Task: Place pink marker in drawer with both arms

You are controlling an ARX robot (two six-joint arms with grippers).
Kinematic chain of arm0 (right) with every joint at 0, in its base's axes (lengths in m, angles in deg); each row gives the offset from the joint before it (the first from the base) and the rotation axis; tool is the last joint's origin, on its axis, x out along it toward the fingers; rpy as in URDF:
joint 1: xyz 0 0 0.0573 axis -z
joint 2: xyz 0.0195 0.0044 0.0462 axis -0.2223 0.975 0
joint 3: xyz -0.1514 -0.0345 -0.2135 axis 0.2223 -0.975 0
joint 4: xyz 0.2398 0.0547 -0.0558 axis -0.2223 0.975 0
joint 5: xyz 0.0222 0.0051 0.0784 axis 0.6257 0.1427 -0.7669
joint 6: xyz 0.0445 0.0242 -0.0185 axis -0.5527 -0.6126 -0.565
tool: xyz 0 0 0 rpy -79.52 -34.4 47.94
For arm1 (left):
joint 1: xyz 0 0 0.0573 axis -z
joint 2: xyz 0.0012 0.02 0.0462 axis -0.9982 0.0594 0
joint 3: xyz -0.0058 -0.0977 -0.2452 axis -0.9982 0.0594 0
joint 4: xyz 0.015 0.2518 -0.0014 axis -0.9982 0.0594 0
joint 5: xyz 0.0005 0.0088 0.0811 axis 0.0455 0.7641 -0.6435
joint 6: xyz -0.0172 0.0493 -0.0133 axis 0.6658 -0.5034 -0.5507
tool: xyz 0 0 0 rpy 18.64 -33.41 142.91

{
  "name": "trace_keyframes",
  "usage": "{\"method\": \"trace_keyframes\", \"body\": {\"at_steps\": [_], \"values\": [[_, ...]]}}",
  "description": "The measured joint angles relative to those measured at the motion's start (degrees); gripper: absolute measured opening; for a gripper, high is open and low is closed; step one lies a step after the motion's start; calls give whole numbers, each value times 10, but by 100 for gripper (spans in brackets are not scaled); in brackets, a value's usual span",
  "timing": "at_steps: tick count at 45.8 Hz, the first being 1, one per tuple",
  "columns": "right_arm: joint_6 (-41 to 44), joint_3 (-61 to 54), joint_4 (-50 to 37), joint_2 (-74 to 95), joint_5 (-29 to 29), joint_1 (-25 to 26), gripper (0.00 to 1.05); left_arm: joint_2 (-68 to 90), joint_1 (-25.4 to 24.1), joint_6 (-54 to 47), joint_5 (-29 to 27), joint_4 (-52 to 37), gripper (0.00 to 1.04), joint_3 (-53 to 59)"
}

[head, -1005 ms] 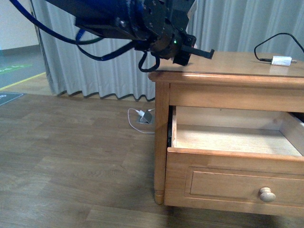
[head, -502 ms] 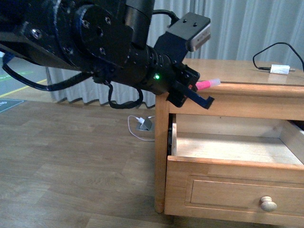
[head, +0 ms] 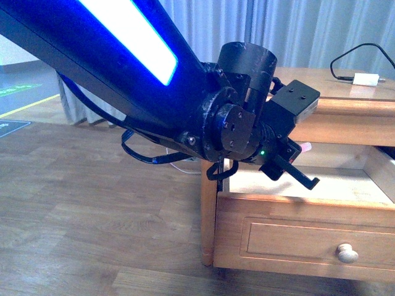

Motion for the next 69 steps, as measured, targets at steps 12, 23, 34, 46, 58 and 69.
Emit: {"method": "trace_keyframes", "body": {"at_steps": [12,23,34,46,58,69], "values": [[0,0,0,0,0,0,96,37,9,7,-26,26,34,-55],[0,0,0,0,0,0,96,-10,17,66,-49,21,77,-3],[0,0,0,0,0,0,96,-203,-8,131,-112,-31,98,152],[0,0,0,0,0,0,96,-509,-102,143,-147,-73,99,422],[0,0,0,0,0,0,96,-915,-199,233,-177,90,99,688],[0,0,0,0,0,-1,96,-974,-202,253,-179,110,99,722]]}}
